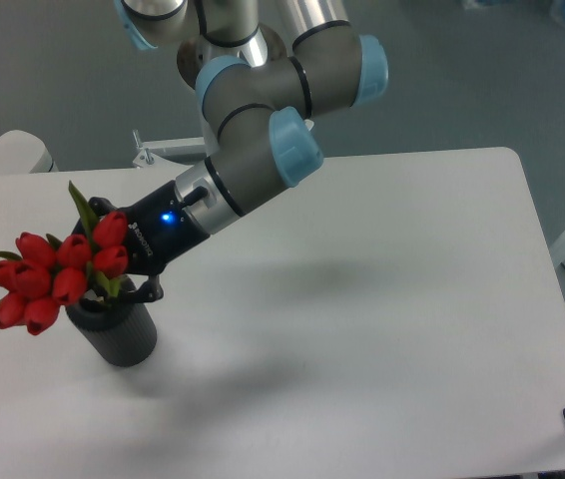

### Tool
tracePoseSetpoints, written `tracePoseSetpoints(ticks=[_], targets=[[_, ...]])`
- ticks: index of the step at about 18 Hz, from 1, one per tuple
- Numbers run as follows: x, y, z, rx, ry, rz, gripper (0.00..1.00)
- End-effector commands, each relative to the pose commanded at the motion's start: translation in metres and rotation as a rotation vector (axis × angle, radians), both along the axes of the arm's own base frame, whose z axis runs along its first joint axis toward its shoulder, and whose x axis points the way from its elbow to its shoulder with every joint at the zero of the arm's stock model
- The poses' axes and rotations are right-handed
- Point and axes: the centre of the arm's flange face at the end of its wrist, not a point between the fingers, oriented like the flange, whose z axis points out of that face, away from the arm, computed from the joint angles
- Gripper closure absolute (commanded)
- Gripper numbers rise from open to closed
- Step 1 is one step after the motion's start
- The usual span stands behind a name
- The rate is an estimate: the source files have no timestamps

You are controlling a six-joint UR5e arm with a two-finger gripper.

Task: Pick up the flowers from the vase
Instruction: 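Lift the gripped tulips upward out of the vase, then carry the tulip bunch away from the vase over the table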

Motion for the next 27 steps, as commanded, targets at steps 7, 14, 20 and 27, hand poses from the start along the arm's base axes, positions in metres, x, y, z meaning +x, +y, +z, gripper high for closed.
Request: tracePoseSetpoints(ticks=[7,14,20,27], targets=[[-0.036,-0.006,0.049,0.019,-0.073,0.075,0.69],[-0.056,-0.018,0.062,0.028,-0.140,0.113,0.69],[-0.072,-0.026,0.074,0.025,-0.159,0.148,0.70],[-0.125,-0.021,0.084,0.046,-0.098,0.196,0.71]])
